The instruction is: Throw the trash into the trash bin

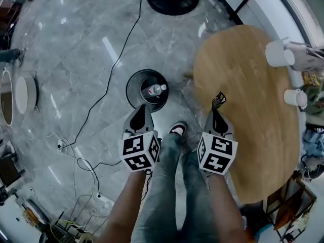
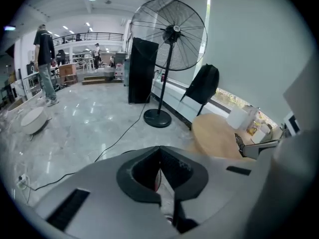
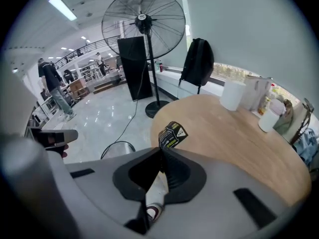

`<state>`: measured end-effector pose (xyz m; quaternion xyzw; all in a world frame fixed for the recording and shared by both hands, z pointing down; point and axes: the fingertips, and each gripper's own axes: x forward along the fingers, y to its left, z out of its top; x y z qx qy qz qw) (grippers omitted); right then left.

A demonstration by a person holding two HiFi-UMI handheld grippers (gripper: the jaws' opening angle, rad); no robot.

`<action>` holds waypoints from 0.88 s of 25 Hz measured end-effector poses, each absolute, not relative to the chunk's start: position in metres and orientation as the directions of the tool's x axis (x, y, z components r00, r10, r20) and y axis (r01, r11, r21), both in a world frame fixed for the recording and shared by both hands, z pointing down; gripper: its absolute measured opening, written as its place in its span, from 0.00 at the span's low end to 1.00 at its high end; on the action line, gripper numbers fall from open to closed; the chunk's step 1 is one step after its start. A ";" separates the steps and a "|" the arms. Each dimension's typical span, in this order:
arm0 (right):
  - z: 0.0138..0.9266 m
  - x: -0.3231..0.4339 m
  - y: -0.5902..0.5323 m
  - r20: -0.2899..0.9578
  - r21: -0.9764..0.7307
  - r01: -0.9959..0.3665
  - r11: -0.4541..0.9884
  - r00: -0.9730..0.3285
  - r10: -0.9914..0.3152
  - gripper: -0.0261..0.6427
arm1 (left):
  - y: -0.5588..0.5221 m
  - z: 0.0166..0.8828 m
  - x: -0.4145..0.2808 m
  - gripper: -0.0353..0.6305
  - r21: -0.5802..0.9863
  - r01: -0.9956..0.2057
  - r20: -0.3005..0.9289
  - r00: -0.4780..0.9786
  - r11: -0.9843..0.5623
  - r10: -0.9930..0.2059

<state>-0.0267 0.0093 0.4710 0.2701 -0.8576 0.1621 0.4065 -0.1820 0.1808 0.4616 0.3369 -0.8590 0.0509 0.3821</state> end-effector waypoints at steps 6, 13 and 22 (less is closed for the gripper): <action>0.478 -0.097 0.055 0.782 -0.080 -0.448 0.891 -0.583 -0.222 0.06 | 0.245 0.468 -0.211 0.08 0.168 -0.490 0.696 -0.555 0.855 -0.455; 0.532 -0.159 0.121 0.813 -0.128 -0.302 0.945 -0.578 -0.075 0.06 | 0.318 0.514 -0.229 0.08 0.157 -0.367 0.735 -0.577 0.917 -0.356; 0.621 -0.175 0.173 0.861 -0.136 -0.168 0.976 -0.507 0.033 0.07 | 0.384 0.589 -0.223 0.08 0.149 -0.227 0.779 -0.573 0.962 -0.256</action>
